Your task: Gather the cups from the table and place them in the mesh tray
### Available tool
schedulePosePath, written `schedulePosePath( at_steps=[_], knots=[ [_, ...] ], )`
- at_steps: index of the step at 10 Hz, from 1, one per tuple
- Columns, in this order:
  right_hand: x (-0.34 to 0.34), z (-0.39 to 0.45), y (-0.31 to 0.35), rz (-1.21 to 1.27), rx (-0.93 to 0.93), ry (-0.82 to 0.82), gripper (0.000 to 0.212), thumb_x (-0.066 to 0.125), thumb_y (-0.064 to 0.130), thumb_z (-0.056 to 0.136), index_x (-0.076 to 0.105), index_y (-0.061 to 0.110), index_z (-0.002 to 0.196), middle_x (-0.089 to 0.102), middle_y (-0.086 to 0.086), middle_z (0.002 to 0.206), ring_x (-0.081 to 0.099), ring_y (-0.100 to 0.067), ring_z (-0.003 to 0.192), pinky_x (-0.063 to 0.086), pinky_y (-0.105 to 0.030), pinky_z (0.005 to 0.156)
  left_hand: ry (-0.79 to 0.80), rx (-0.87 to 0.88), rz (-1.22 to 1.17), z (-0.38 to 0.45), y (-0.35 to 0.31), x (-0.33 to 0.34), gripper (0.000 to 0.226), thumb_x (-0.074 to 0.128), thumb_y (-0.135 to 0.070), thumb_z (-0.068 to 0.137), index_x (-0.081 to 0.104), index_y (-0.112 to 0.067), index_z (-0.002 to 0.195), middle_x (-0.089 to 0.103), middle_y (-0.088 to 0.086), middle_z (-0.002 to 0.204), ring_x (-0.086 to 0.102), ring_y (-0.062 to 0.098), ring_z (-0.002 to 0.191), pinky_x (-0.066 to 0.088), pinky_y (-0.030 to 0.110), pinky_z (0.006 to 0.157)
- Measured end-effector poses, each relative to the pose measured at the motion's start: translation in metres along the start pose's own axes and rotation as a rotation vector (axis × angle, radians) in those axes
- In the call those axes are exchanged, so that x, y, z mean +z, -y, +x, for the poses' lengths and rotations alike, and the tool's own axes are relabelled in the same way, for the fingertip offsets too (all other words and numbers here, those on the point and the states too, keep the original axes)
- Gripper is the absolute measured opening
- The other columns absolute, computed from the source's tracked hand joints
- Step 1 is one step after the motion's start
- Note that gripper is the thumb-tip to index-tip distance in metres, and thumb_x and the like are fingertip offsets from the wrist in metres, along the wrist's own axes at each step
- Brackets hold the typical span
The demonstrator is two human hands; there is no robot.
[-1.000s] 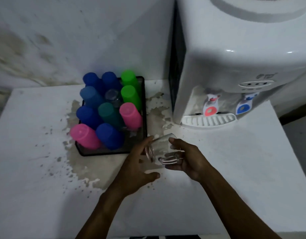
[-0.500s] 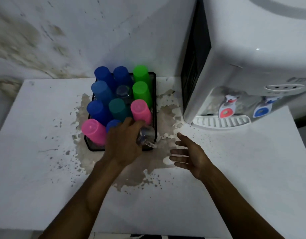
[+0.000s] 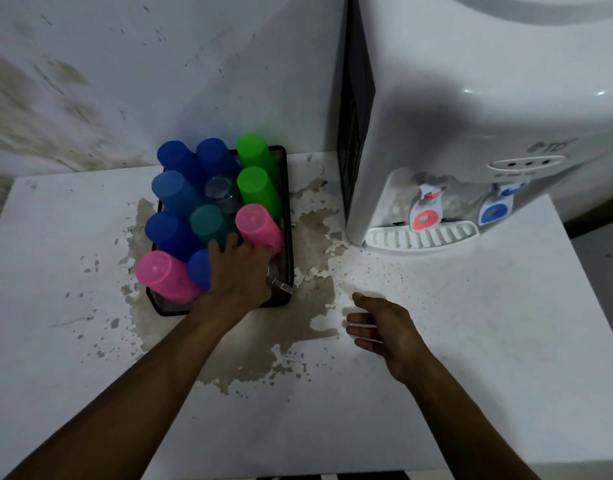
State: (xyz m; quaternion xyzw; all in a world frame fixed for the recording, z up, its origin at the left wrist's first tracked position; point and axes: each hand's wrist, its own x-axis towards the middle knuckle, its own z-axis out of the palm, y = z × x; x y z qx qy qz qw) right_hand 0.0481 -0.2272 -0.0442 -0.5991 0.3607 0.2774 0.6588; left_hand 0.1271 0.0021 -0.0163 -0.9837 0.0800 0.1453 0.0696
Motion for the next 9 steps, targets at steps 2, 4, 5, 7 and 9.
schedulePosePath(
  at_steps=[2,4,5,7,9],
  knots=[
    [-0.003,-0.002,0.006,-0.02,-0.021,-0.009,0.026,0.068,0.034,0.085,0.071,0.013,0.102,0.074,-0.014,0.102,0.071,-0.03,0.095,0.056,-0.042,0.087,0.003,-0.01,-0.034,0.006,0.005,0.006,0.038,0.066,-0.035,0.071,0.055,-0.03,0.107,0.062,-0.002,0.104,0.043,0.025,0.107,0.03,0.044,0.09],
    [-0.004,-0.004,0.011,-0.035,-0.037,-0.007,0.021,0.069,0.028,0.085,0.071,0.013,0.1,0.074,-0.014,0.104,0.071,-0.032,0.097,0.054,-0.044,0.09,-0.011,0.001,-0.04,0.005,0.007,0.01,0.046,0.068,-0.035,0.072,0.048,-0.026,0.113,0.062,-0.001,0.104,0.044,0.026,0.105,0.03,0.046,0.09],
    [-0.006,-0.006,0.013,-0.043,-0.043,-0.008,0.019,0.069,0.026,0.085,0.071,0.013,0.099,0.073,-0.016,0.105,0.07,-0.033,0.099,0.053,-0.046,0.091,-0.013,-0.009,-0.03,0.0,0.005,0.009,0.051,0.07,-0.032,0.071,0.049,-0.024,0.117,0.063,0.001,0.109,0.045,0.027,0.109,0.029,0.048,0.094],
    [-0.01,-0.012,0.02,-0.062,-0.088,0.006,0.012,0.068,0.023,0.086,0.071,0.015,0.095,0.072,-0.017,0.105,0.069,-0.034,0.099,0.054,-0.042,0.088,-0.064,-0.041,-0.087,-0.014,0.001,-0.002,0.055,0.074,-0.03,0.068,0.053,-0.019,0.117,0.062,0.005,0.114,0.045,0.03,0.114,0.026,0.053,0.102],
    [-0.018,-0.027,0.031,-0.087,-0.208,0.005,0.021,0.069,0.021,0.086,0.07,0.009,0.103,0.072,-0.018,0.104,0.069,-0.029,0.087,0.052,-0.035,0.076,-0.273,-0.074,-0.273,-0.045,0.003,-0.015,0.06,0.075,-0.033,0.069,0.054,-0.015,0.122,0.062,0.01,0.118,0.053,0.033,0.113,0.037,0.05,0.098]
  ],
)
